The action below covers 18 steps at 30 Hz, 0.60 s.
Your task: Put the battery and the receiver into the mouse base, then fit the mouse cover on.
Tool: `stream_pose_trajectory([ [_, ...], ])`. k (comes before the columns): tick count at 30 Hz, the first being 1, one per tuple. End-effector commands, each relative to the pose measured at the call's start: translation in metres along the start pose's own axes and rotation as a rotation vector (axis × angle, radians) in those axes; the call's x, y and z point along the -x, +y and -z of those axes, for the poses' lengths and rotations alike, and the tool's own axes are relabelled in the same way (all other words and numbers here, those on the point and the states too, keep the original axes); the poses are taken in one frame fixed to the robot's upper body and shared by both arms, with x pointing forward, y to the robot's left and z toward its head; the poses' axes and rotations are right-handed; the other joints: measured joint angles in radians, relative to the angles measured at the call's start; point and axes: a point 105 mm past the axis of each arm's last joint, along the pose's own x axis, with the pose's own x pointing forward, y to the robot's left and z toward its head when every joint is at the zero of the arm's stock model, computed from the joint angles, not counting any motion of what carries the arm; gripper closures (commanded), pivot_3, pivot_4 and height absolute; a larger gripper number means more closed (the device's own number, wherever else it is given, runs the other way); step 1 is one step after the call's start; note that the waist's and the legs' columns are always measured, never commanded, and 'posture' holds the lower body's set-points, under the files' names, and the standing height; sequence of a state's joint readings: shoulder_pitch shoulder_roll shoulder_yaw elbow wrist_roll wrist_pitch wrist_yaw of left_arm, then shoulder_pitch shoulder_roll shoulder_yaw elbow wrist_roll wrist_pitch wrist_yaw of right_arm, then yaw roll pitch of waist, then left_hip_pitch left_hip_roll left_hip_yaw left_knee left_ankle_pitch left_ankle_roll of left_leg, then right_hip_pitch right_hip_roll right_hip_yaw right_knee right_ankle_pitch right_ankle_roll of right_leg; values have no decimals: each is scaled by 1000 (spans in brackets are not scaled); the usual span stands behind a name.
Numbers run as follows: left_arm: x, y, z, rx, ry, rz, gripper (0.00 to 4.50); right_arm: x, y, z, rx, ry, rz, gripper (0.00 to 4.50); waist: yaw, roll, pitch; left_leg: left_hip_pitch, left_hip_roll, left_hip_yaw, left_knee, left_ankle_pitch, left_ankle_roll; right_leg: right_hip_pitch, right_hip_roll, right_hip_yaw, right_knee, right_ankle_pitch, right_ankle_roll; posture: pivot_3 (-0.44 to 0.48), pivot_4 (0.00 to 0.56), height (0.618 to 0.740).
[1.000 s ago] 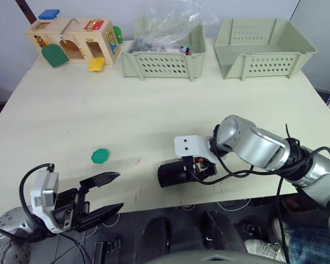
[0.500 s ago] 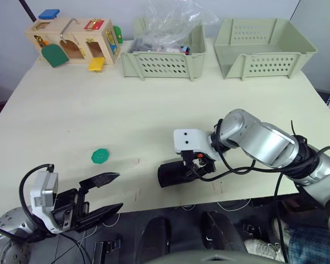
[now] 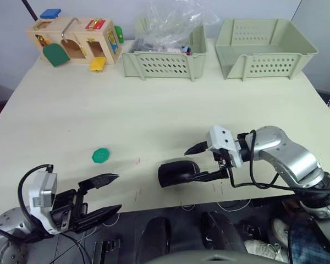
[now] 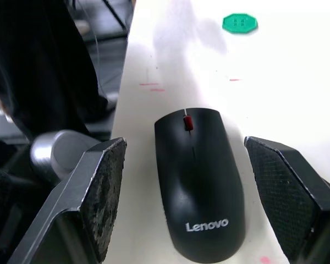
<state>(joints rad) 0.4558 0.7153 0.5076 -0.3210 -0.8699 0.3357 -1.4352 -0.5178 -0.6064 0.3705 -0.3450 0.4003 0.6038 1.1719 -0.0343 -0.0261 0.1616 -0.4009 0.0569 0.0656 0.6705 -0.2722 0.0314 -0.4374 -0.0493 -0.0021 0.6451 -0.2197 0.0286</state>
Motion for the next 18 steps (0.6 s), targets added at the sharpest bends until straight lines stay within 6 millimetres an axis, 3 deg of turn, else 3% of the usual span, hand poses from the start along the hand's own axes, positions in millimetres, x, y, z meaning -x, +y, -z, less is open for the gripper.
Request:
stream_pose_trajectory([
  [1, 0, -3, -9, -31, -5, 18, 0, 6, -2, -2, 57, -31, 14, 884, 0, 0, 0, 0, 0, 0, 0, 0, 0, 0, 0, 0, 0, 0, 0, 0, 150, 740],
  [7, 2, 0, -9, -34, 11, 31, 0, -5, -10, 16, 82, 3, 48, 884, 1, 0, 0, 0, 0, 1, 0, 0, 0, 0, 0, 0, 0, 0, 0, 0, 150, 740],
  [18, 4, 0, -11, -56, 2, 19, 0, -8, -10, 25, 82, 25, 39, 884, 4, 0, 0, 0, 0, 2, 0, 0, 0, 0, 0, 1, 0, 0, 0, 0, 150, 740],
])
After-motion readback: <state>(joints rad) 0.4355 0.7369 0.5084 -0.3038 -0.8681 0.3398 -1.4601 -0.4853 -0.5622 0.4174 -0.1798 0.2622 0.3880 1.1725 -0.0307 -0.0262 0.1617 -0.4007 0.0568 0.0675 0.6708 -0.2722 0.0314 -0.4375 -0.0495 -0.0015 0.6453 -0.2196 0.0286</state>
